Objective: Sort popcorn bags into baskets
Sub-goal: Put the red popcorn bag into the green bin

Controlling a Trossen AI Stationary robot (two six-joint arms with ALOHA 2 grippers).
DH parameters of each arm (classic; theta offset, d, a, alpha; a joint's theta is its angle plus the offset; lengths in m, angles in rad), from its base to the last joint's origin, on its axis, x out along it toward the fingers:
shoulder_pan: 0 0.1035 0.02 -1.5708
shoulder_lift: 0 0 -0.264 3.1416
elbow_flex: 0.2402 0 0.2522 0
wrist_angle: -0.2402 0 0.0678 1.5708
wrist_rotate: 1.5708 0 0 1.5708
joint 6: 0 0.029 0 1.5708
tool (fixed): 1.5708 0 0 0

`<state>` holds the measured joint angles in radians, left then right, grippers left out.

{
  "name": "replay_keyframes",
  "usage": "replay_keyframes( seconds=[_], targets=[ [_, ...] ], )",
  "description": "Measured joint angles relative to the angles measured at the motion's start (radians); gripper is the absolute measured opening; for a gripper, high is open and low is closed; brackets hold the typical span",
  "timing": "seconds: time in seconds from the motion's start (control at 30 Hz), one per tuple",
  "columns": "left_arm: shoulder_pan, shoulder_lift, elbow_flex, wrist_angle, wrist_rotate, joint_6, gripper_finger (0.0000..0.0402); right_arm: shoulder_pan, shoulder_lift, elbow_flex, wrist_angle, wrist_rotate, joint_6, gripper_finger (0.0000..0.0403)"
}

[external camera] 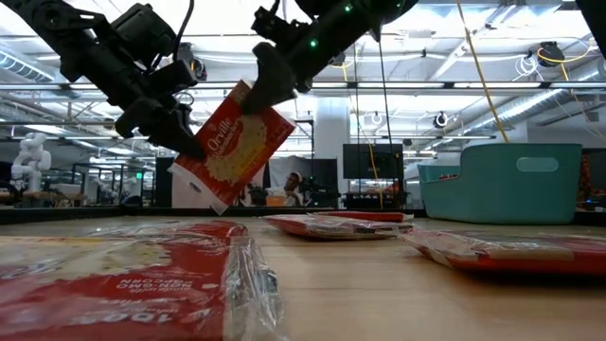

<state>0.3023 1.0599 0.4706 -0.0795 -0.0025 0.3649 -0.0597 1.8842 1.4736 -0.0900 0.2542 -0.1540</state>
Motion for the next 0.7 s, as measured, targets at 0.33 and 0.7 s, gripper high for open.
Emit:
replay_keyframes(
  seconds=[0.33, 0.7],
  targets=[
    [-0.003, 0.001, -0.001, 0.066, -0.007, -0.065, 0.0054, -0.003, -0.025, -0.092, -0.031, -0.007, 0.195, 0.0019],
    [-0.003, -0.001, 0.001, 0.268, -0.226, -0.305, 0.022, 0.07, -0.265, -0.211, -0.159, 0.281, 0.488, 0.0006]
  ],
)
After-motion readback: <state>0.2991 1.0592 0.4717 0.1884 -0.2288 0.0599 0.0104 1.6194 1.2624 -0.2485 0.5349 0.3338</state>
